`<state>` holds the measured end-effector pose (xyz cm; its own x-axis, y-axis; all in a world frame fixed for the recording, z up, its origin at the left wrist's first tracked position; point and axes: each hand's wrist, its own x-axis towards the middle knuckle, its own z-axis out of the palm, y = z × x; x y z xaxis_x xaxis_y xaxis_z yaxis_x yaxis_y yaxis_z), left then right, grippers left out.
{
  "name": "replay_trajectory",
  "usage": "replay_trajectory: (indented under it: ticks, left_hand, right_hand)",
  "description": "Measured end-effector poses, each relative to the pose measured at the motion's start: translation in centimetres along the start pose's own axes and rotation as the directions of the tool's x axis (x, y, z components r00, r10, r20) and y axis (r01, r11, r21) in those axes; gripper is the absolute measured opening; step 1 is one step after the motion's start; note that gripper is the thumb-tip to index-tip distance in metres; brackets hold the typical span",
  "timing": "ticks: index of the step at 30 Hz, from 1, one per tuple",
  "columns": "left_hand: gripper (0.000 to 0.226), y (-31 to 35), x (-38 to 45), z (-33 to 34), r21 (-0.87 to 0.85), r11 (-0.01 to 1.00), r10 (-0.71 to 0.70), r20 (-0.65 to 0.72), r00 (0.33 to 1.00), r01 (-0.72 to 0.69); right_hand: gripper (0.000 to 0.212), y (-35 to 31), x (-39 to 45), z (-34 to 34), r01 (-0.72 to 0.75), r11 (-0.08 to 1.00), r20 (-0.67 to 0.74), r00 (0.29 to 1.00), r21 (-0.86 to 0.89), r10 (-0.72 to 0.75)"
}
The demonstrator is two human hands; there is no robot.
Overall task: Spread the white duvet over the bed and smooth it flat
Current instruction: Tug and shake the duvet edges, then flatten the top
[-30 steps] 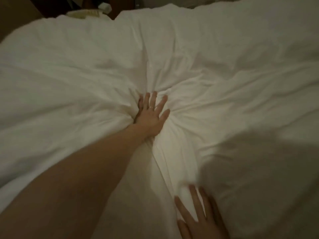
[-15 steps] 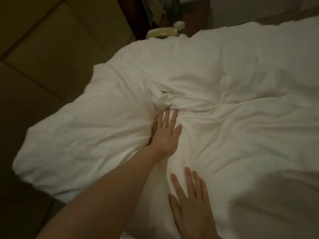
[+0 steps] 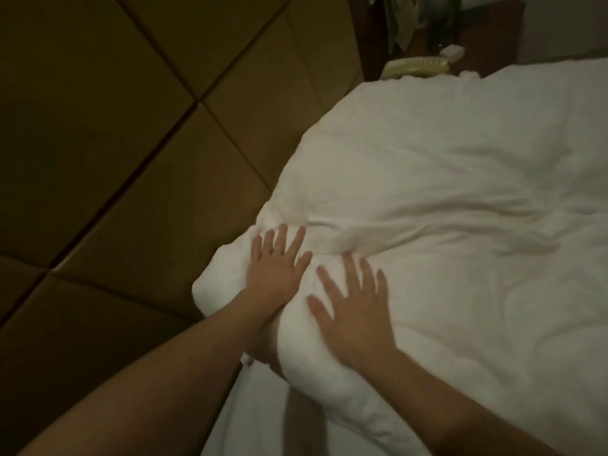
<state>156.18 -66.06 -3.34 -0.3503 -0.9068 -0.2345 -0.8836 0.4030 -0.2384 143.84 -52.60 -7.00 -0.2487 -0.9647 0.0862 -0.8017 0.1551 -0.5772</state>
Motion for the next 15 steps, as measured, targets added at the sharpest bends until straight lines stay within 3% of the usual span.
replay_trajectory:
  ticks: [3,5,6,8,9,11,14,15]
  left_hand:
    - [0.059,-0.4,-0.9,2.6,-0.069,0.998,0.016,0.06,0.998,-0.012]
    - [0.057,-0.4,-1.2,1.9,-0.227,0.974,0.027,0.0,1.0,-0.026]
    - [0.053,-0.4,-1.6,1.2,-0.325,0.945,0.013,-0.071,0.997,-0.035]
    - [0.044,-0.5,-3.7,0.3,-0.501,0.864,-0.087,-0.225,0.971,-0.038]
    - [0.045,-0.5,-5.0,0.4,-0.546,0.838,-0.163,-0.246,0.956,0.002]
    - [0.066,-0.6,-6.5,1.3,-0.524,0.842,-0.279,-0.215,0.936,0.13]
    - [0.083,-1.6,-5.4,1.9,-0.424,0.862,-0.399,-0.226,0.889,0.279]
    - [0.088,-2.3,-4.6,1.3,-0.443,0.835,-0.439,-0.178,0.881,0.327]
  right_hand:
    - [0.057,-1.4,-6.0,5.1,0.243,0.966,0.224,0.95,-0.093,-0.217]
    - [0.054,-1.4,-7.8,5.1,0.324,0.944,0.318,0.903,-0.06,-0.289]
    - [0.048,-1.5,-7.3,4.4,0.326,0.945,0.282,0.909,-0.022,-0.307]
    - [0.034,-2.1,-4.2,2.0,0.279,0.958,0.011,0.96,0.071,-0.281]
    - [0.03,-2.6,-2.0,0.4,0.249,0.963,-0.126,0.964,0.106,-0.236]
    - [0.033,-4.0,4.0,-2.8,0.195,0.975,-0.248,0.955,0.106,-0.164]
    - [0.076,-5.3,15.1,-4.7,0.087,0.995,-0.245,0.965,-0.044,-0.095]
    - [0.093,-5.3,18.6,-4.6,-0.007,0.999,-0.203,0.979,-0.051,-0.004]
